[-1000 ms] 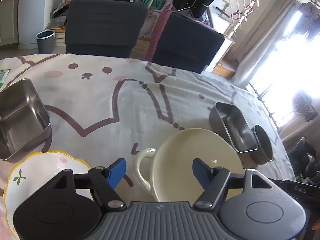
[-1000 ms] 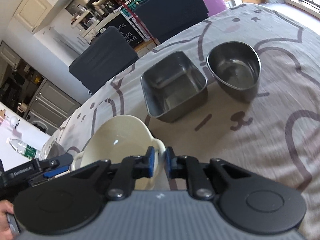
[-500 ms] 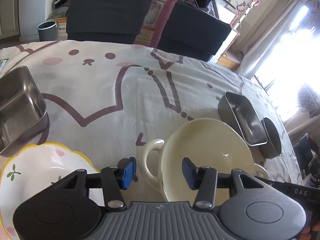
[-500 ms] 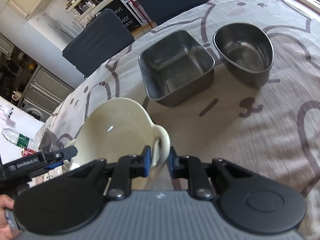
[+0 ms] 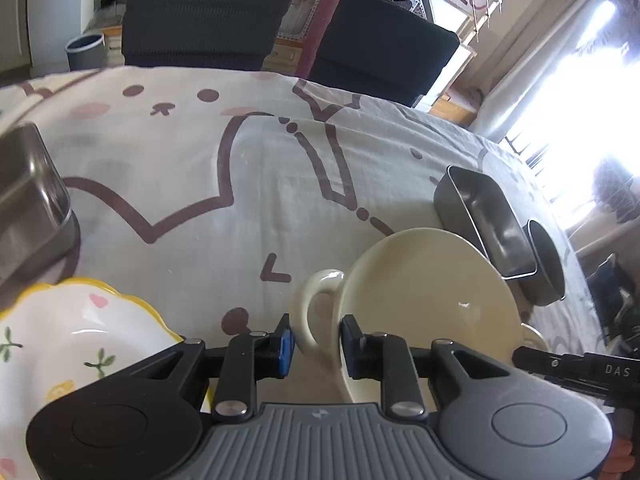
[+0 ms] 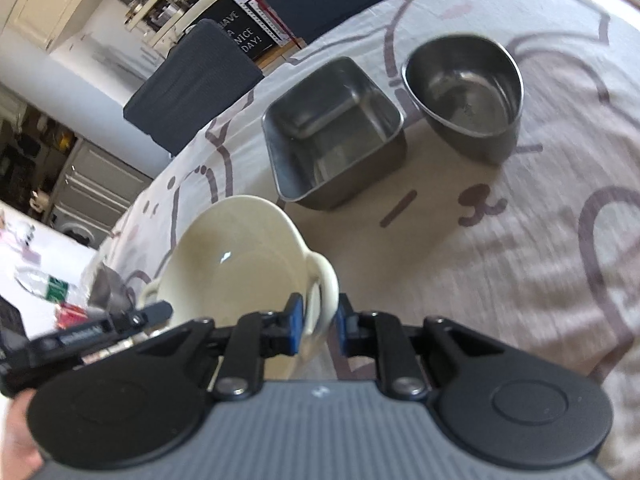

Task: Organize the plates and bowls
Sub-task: 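Lift the cream two-handled bowl with both tools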

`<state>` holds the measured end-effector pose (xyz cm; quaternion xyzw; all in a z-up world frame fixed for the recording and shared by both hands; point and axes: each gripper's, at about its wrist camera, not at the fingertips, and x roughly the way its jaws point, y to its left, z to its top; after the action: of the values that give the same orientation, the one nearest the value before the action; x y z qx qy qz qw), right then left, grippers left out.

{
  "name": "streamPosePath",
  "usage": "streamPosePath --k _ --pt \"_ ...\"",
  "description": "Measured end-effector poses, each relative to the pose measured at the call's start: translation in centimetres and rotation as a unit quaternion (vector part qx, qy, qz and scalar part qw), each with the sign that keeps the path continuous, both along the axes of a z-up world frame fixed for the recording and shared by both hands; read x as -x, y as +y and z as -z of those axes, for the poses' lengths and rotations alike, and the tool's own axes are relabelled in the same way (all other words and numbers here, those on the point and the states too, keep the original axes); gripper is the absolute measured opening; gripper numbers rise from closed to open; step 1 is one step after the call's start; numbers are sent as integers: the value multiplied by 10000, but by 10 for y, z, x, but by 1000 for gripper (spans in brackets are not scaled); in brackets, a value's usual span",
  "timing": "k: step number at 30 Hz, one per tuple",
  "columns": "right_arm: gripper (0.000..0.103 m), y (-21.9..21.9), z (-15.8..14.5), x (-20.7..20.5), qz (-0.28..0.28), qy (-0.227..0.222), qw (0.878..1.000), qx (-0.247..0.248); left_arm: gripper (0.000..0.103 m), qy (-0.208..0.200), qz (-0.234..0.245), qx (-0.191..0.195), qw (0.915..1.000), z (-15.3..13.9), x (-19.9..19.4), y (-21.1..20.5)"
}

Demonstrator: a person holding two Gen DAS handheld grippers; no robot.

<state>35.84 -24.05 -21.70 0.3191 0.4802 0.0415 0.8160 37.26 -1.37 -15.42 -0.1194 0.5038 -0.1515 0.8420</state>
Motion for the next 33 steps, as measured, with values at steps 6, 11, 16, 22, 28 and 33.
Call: streamPosePath --k 6,11,16,22,28,33 --pt "21 3 -1 -5 -164 -107 9996 201 27 41 11 168 9998 4 -5 3" --pt "21 2 3 -6 -38 -140 9999 78 27 60 9 303 9995 7 -8 6" --pt "21 9 1 -9 -123 -147 9993 318 27 154 -60 460 9988 9 -11 10" --pt "21 10 -2 -8 -253 -60 9990 359 27 162 -20 489 9987 7 -11 12" --pt "22 11 -3 -11 -367 -23 9984 439 27 143 6 451 9989 7 -12 10" --pt "21 9 2 -14 -285 142 9993 198 26 229 -59 535 9983 9 -13 11"
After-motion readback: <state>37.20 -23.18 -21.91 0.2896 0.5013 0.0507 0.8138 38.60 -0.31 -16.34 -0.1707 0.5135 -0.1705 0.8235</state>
